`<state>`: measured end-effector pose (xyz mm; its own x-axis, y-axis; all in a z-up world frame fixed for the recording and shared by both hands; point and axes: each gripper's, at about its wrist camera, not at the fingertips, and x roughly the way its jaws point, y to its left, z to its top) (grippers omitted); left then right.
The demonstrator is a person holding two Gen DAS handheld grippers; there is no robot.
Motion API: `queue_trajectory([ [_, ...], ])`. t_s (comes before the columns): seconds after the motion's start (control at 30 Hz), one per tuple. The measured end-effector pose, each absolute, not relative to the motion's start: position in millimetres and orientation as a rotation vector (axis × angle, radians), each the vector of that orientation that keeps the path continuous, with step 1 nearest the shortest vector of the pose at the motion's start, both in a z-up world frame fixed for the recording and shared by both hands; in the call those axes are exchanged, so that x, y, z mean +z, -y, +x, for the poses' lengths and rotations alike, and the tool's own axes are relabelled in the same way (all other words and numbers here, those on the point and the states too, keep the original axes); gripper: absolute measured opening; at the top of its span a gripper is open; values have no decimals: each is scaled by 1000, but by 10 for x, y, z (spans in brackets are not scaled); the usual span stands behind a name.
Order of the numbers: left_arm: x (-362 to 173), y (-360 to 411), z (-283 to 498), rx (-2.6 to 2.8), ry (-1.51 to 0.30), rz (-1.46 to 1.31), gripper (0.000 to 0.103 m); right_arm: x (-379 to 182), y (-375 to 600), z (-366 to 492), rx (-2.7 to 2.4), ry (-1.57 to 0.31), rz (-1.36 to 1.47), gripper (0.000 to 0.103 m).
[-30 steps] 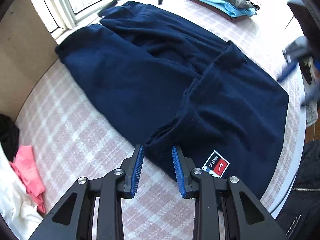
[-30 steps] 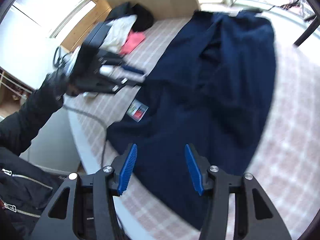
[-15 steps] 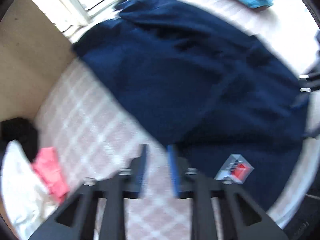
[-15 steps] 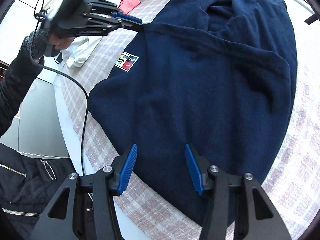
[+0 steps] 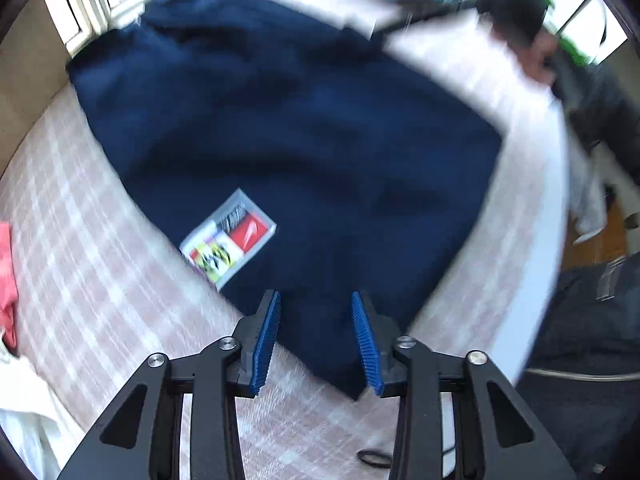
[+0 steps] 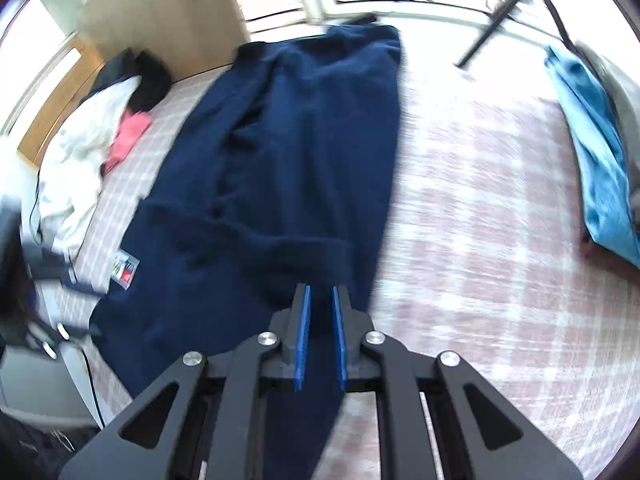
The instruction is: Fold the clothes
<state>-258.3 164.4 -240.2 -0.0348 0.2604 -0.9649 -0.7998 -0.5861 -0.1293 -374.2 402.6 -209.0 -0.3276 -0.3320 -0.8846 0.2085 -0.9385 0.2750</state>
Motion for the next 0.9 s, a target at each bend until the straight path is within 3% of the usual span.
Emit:
queue_trajectory([
  [0.17, -2364, -1590, -2628, 1733, -556, -1495, 35, -2134, -4072, -3848, -2286, 183, 1574, 13],
  [0.27, -2345, -1608, -2596, 1728, -590, -1491, 36, -2211, -4008, -3939, -2248, 148, 1589, 26],
  [0.37, -2326, -1625, -2551, 1721, -625, -1481, 39, -2256, -3903, -3953, -2251, 92, 1595, 25],
  [0.4, -2320, -1623, -2541, 1718, -630, -1478, 40, -2225, -3880, -3925, -2246, 96, 1587, 10],
  [0.43, -2313, -1618, -2534, 1716, -632, -1477, 41, -2187, -3856, -3896, -2246, 96, 1575, 5],
  [0.6, -2277, -1568, -2520, 1713, -619, -1479, 42, -1929, -3816, -3685, -2261, 32, 1458, 5],
  [0.73, -2249, -1544, -2485, 1713, -633, -1478, 43, -2086, -4023, -3843, -2460, -40, 1613, 13],
  [0.83, -2228, -1530, -2451, 1709, -653, -1472, 44, -2127, -4224, -3889, -2379, 212, 1618, 13],
  [0.9, -2212, -1505, -2441, 1708, -648, -1471, 45, -2108, -4151, -3868, -2374, 161, 1599, 14],
])
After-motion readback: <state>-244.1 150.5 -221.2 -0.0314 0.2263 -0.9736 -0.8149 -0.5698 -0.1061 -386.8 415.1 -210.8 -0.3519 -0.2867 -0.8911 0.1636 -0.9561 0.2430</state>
